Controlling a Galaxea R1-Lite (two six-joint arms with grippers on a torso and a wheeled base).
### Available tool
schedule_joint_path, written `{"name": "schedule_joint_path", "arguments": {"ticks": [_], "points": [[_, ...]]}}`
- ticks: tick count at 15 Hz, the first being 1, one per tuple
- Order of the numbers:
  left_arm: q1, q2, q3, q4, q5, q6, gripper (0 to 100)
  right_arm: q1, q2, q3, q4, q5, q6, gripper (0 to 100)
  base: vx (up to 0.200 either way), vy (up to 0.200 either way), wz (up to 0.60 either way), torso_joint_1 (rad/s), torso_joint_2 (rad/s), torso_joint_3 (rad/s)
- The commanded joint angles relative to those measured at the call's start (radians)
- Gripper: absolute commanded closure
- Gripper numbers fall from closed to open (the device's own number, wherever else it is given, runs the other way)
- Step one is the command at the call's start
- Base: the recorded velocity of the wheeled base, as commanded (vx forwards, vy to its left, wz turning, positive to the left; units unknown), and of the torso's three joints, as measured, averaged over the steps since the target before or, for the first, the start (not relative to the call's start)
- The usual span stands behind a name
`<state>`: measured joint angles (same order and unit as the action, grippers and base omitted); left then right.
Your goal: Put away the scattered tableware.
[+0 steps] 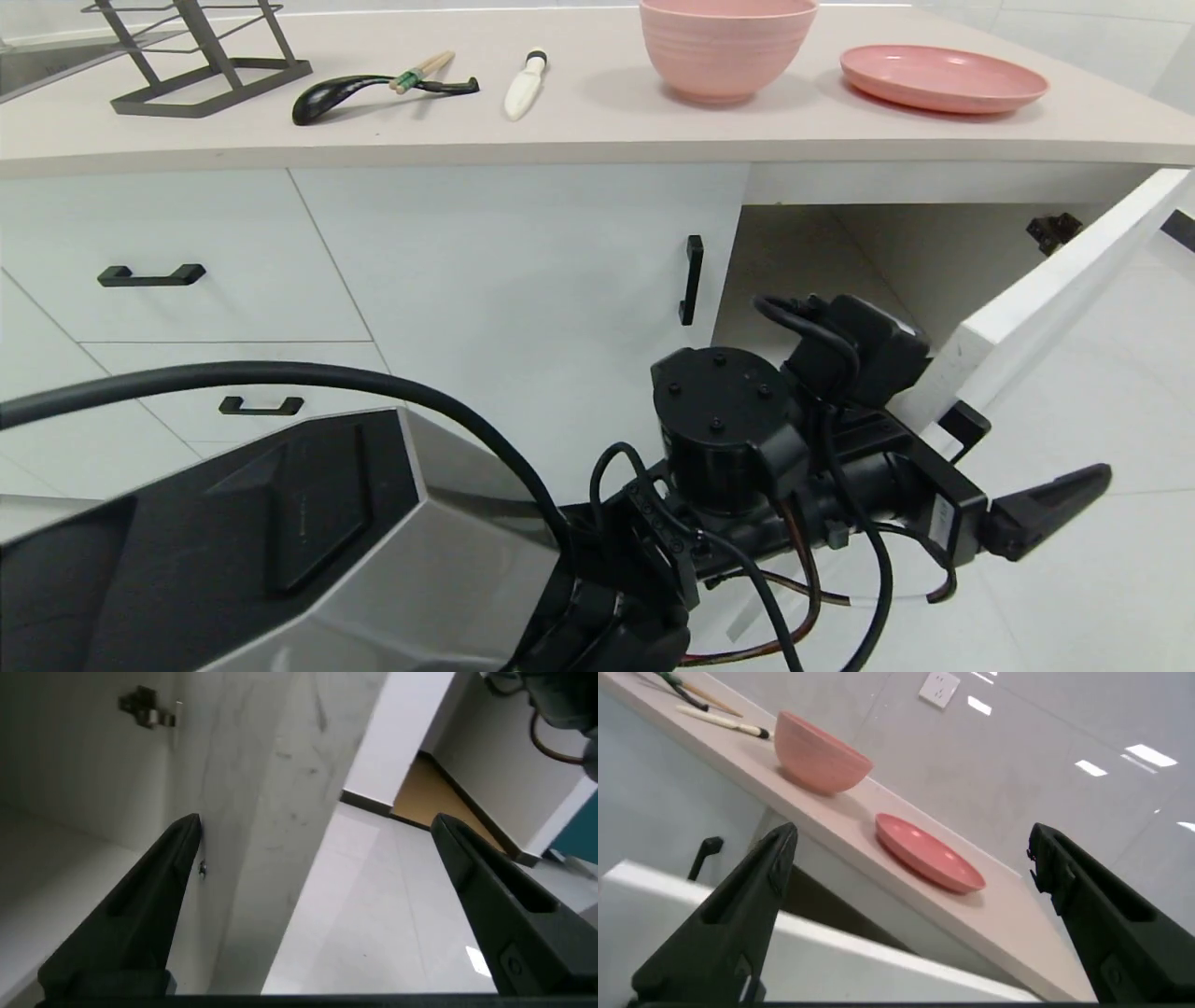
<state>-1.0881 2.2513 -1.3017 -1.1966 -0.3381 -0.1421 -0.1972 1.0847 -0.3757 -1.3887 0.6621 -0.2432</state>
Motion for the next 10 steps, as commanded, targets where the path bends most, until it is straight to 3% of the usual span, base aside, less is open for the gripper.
{"name": "schedule_joint_path", "arguments": {"ticks": [1, 8, 10], "points": [[-0.015, -0.006, 0.002, 0.000, 0.001, -0.001, 0, -0.002, -0.014, -0.008, 0.000, -0.006, -0.001, 0, 0.000, 0.000, 0.00, 0.000, 0.00, 0.000], [-0.090, 0.042, -0.037, -0.001, 0.001, -0.002, 0, -0.077, -0.063, -0.086, 0.007, -0.035, 0.001, 0, 0.000, 0.000, 0.00, 0.000, 0.00, 0.000], [-0.127, 0.113, -0.145, 0.005, -0.009, -0.002, 0, -0.102, -0.089, -0.103, 0.007, -0.035, -0.001, 0, 0.000, 0.000, 0.00, 0.000, 0.00, 0.000]]}}
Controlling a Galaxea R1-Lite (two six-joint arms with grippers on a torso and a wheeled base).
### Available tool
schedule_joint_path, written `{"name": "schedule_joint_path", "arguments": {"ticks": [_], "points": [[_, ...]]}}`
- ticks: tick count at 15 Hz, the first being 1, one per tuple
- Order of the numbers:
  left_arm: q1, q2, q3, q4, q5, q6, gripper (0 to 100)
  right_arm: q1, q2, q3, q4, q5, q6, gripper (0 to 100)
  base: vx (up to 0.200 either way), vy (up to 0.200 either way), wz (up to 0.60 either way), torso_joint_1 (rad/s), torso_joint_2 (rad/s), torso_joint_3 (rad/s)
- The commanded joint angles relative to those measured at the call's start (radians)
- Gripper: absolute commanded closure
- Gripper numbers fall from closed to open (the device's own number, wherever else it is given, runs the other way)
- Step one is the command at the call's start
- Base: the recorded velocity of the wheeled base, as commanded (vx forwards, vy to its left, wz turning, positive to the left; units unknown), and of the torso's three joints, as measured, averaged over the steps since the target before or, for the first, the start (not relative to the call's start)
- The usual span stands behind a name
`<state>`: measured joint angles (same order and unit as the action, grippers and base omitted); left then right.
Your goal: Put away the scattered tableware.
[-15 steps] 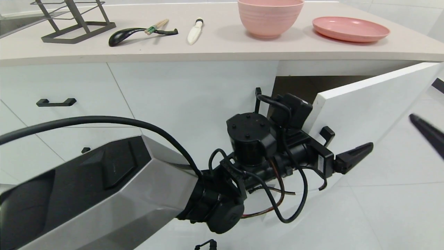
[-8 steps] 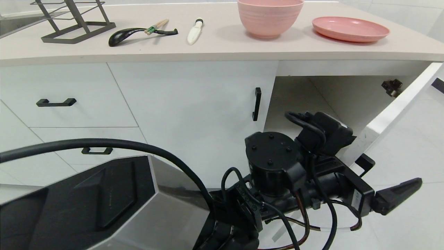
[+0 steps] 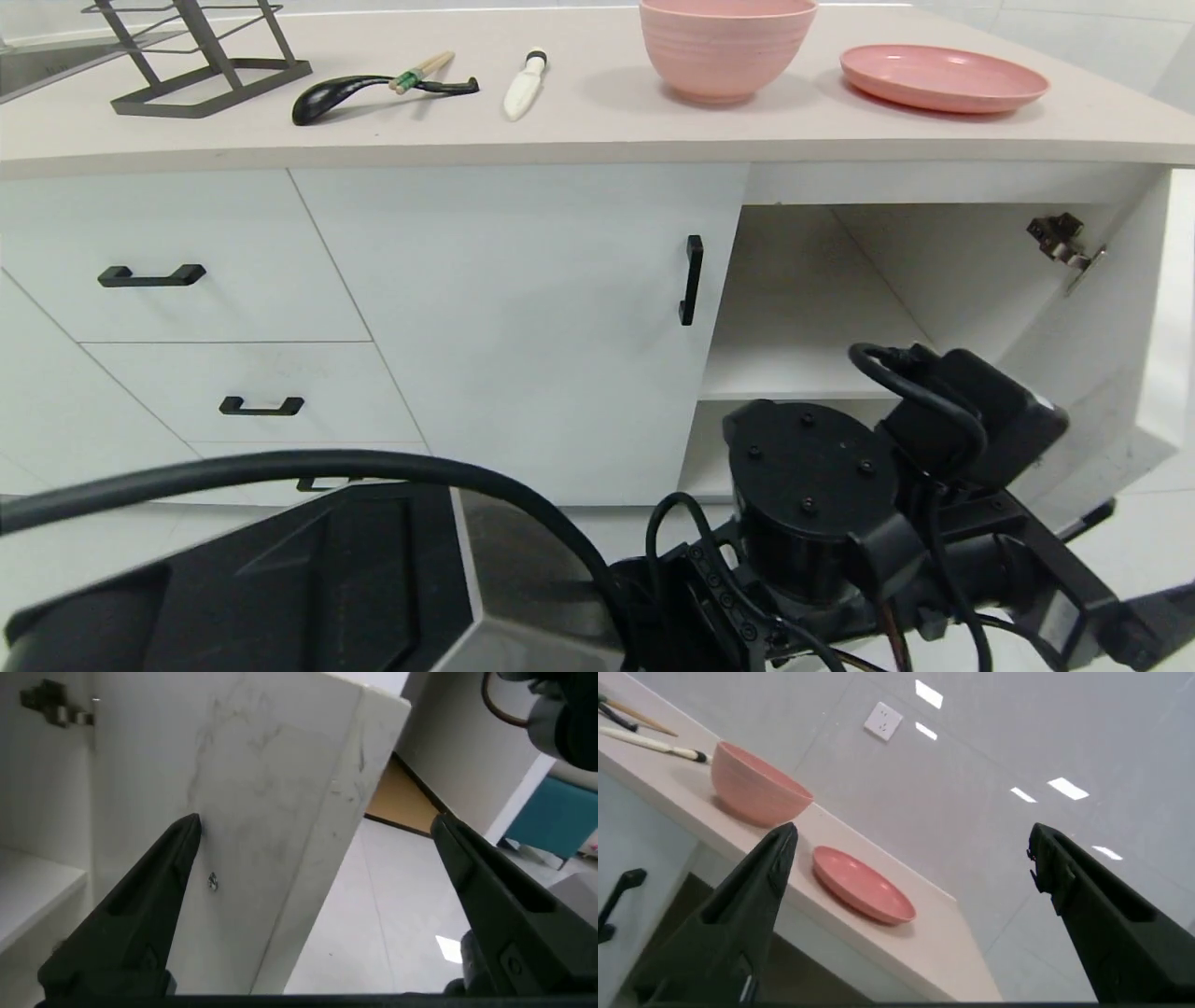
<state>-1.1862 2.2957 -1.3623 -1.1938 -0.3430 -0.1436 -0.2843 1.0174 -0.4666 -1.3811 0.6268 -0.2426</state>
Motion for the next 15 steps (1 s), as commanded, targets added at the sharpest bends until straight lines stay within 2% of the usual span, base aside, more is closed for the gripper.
{"name": "schedule_joint_path", "arguments": {"ticks": [1, 4, 5, 7, 8, 10, 11, 12, 15], "points": [[-0.047, 0.103, -0.127, 0.003, -0.005, -0.001, 0, -0.015, -0.023, -0.018, -0.001, 0.001, -0.001, 0, 0.000, 0.000, 0.00, 0.000, 0.00, 0.000], [-0.121, 0.241, -0.285, 0.000, -0.021, -0.001, 0, -0.016, -0.030, -0.032, -0.001, 0.001, -0.001, 0, 0.000, 0.000, 0.00, 0.000, 0.00, 0.000], [-0.151, 0.314, -0.382, -0.003, -0.021, -0.001, 0, -0.018, -0.033, -0.033, -0.001, 0.001, -0.004, 0, 0.000, 0.000, 0.00, 0.000, 0.00, 0.000], [-0.158, 0.380, -0.480, -0.020, -0.022, -0.002, 0, -0.035, -0.054, -0.049, 0.004, 0.002, -0.006, 0, 0.000, 0.000, 0.00, 0.000, 0.00, 0.000], [-0.144, 0.390, -0.518, -0.056, -0.019, -0.021, 0, -0.039, -0.068, -0.070, 0.004, 0.004, -0.006, 0, 0.000, 0.000, 0.00, 0.000, 0.00, 0.000], [-0.109, 0.378, -0.523, -0.121, -0.018, -0.065, 0, -0.044, -0.096, -0.098, 0.025, 0.007, -0.006, 0, 0.000, 0.000, 0.00, 0.000, 0.00, 0.000], [-0.081, 0.369, -0.520, -0.142, -0.018, -0.065, 0, -0.046, -0.103, -0.099, 0.028, 0.010, -0.006, 0, 0.000, 0.000, 0.00, 0.000, 0.00, 0.000], [-0.079, 0.369, -0.520, -0.144, -0.018, -0.065, 0, -0.044, -0.103, -0.099, 0.028, 0.010, -0.006, 0, 0.000, 0.000, 0.00, 0.000, 0.00, 0.000], [0.043, 0.280, -0.488, -0.173, -0.018, -0.065, 0, -0.038, -0.089, 0.040, 0.068, 0.016, -0.018, 0, 0.000, 0.000, 0.00, 0.000, 0.00, 0.000]]}}
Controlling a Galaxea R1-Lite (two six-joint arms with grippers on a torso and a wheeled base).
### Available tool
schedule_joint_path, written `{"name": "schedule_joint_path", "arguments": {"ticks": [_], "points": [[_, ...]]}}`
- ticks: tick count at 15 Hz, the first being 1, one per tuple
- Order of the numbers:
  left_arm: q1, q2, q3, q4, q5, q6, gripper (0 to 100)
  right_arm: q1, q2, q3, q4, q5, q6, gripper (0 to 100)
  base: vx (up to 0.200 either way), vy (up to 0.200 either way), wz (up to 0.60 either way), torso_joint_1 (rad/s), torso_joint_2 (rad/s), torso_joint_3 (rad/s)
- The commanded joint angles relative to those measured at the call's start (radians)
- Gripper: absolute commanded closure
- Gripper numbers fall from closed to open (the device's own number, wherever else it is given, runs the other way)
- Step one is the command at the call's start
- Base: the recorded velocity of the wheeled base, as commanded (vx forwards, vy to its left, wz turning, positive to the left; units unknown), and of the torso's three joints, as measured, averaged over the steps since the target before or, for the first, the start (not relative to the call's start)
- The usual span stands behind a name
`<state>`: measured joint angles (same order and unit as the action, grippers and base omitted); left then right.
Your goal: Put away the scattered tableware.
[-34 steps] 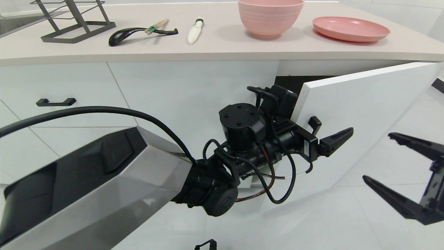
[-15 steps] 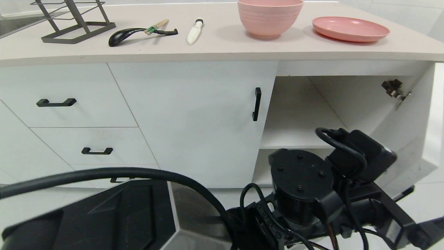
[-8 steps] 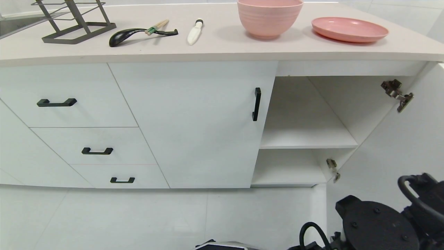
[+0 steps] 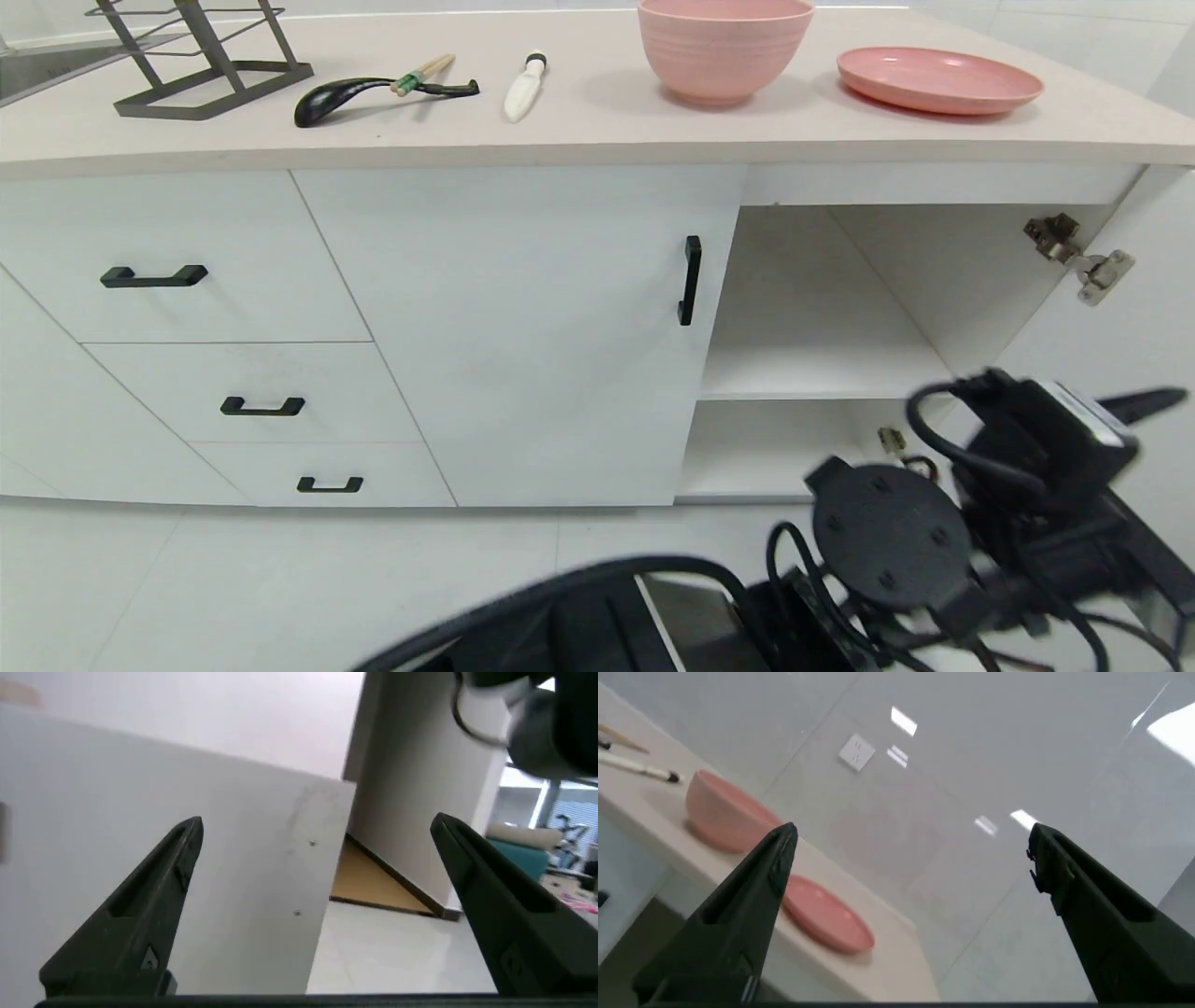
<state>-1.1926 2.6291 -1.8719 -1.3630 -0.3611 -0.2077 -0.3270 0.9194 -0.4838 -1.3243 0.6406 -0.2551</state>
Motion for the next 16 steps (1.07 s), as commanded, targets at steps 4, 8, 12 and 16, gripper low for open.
{"name": "schedule_joint_path", "arguments": {"ticks": [4, 8, 12, 16], "points": [[0.211, -0.268, 0.385, -0.111, 0.001, 0.005, 0, 0.045, 0.099, 0.165, 0.010, 0.001, -0.035, 0, 0.000, 0.000, 0.00, 0.000, 0.00, 0.000], [0.309, -0.586, 0.892, -0.205, -0.001, 0.028, 0, 0.083, 0.124, 0.220, 0.010, 0.002, -0.035, 0, 0.000, 0.000, 0.00, 0.000, 0.00, 0.000], [0.406, -0.847, 1.254, -0.208, -0.015, 0.116, 0, 0.275, 0.156, 0.332, 0.013, -0.001, -0.035, 0, 0.000, 0.000, 0.00, 0.000, 0.00, 0.000], [0.533, -1.127, 1.504, -0.202, -0.019, 0.117, 0, 0.356, 0.104, 0.390, 0.019, 0.011, -0.041, 0, 0.000, 0.000, 0.00, 0.000, 0.00, 0.000]]}}
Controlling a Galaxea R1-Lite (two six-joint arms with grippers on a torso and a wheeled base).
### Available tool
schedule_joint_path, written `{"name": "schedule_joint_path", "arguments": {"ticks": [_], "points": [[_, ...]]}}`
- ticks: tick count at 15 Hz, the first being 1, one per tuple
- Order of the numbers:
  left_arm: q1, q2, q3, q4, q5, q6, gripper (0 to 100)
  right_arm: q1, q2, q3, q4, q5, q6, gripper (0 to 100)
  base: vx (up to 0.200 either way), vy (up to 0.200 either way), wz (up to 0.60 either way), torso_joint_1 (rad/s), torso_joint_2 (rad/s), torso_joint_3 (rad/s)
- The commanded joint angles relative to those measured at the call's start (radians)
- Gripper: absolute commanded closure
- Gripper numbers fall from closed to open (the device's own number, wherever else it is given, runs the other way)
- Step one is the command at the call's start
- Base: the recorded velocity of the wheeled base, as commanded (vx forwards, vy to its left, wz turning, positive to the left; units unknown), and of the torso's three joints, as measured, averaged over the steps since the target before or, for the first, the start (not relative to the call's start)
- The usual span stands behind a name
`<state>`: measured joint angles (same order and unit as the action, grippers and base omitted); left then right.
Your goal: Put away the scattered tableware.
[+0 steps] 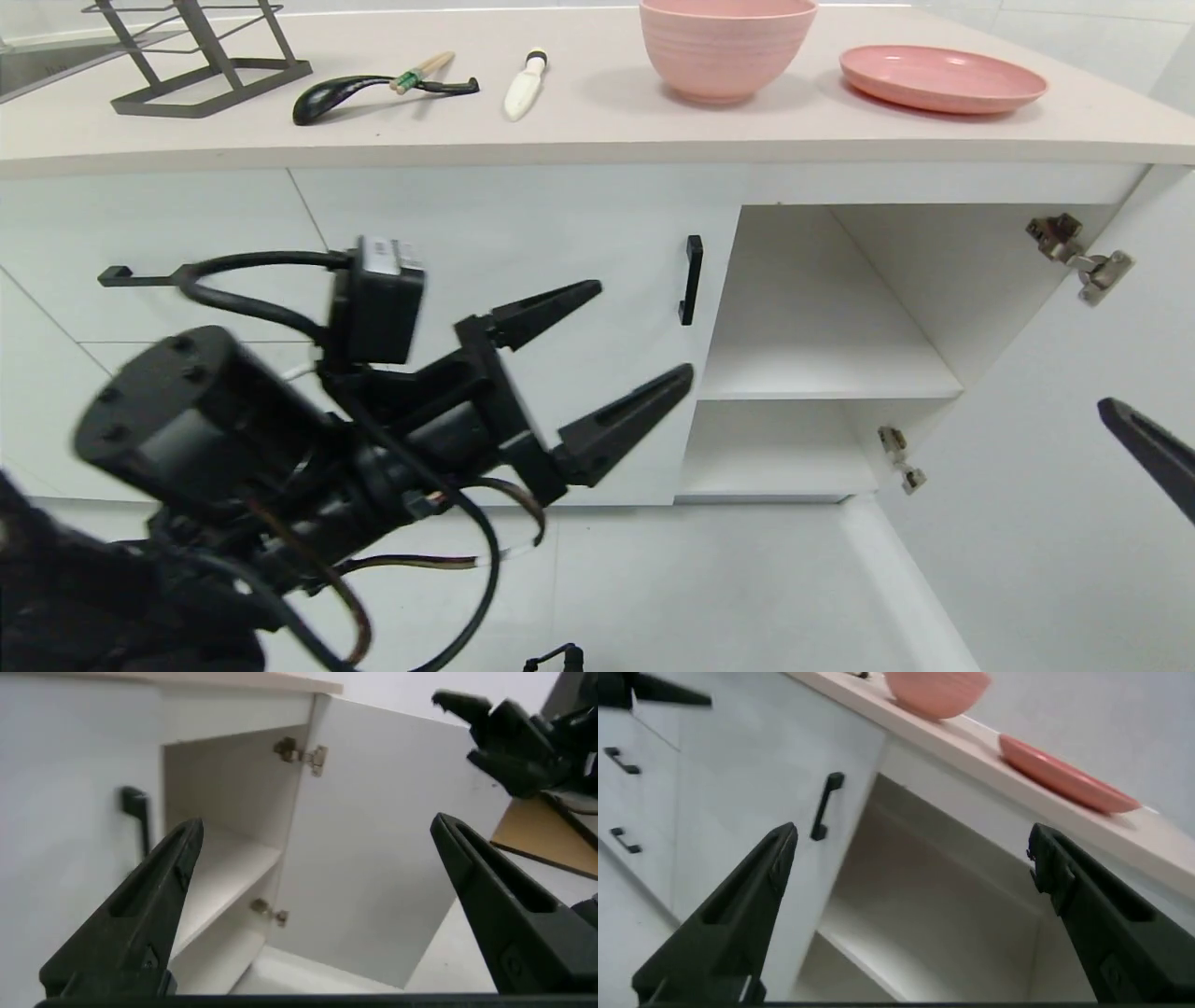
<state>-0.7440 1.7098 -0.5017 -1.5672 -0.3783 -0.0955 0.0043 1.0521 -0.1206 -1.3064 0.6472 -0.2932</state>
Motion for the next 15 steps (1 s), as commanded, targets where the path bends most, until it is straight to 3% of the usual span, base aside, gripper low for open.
{"name": "schedule_joint_path", "arguments": {"ticks": [1, 3, 5, 8, 9, 11, 13, 15], "points": [[0.121, -0.279, 0.187, 0.018, -0.002, 0.005, 0, 0.033, -0.058, 0.056, -0.001, 0.032, -0.017, 0, 0.000, 0.000, 0.00, 0.000, 0.00, 0.000], [0.195, -0.452, 0.288, 0.075, -0.004, 0.005, 0, 0.036, -0.162, 0.121, 0.022, 0.109, -0.061, 0, 0.000, 0.000, 0.00, 0.000, 0.00, 0.000], [0.247, -0.564, 0.330, 0.122, -0.004, 0.003, 0, 0.037, -0.273, 0.121, 0.082, 0.146, -0.061, 0, 0.000, 0.000, 0.00, 0.000, 0.00, 0.000], [0.371, -0.829, 0.381, 0.273, -0.005, 0.003, 0, 0.039, -0.538, 0.121, 0.349, 0.146, -0.061, 0, 0.000, 0.000, 0.00, 0.000, 0.00, 0.000], [0.433, -1.009, 0.368, 0.450, -0.004, 0.003, 0, 0.037, -0.721, 0.121, 0.590, 0.135, -0.058, 0, 0.000, 0.000, 0.00, 0.000, 0.00, 0.000], [0.520, -1.234, 0.345, 0.759, -0.005, 0.003, 0, 0.037, -0.932, 0.105, 0.901, 0.069, -0.038, 0, 0.000, 0.000, 0.00, 0.000, 0.00, 0.000], [0.537, -1.458, 0.292, 1.073, -0.017, 0.003, 0, 0.034, -0.988, 0.121, 0.986, -0.023, 0.012, 0, 0.000, 0.000, 0.00, 0.000, 0.00, 0.000], [0.578, -1.598, 0.233, 1.299, -0.017, 0.000, 0, 0.020, -0.992, 0.121, 1.036, -0.121, 0.105, 0, 0.000, 0.000, 0.00, 0.000, 0.00, 0.000]]}}
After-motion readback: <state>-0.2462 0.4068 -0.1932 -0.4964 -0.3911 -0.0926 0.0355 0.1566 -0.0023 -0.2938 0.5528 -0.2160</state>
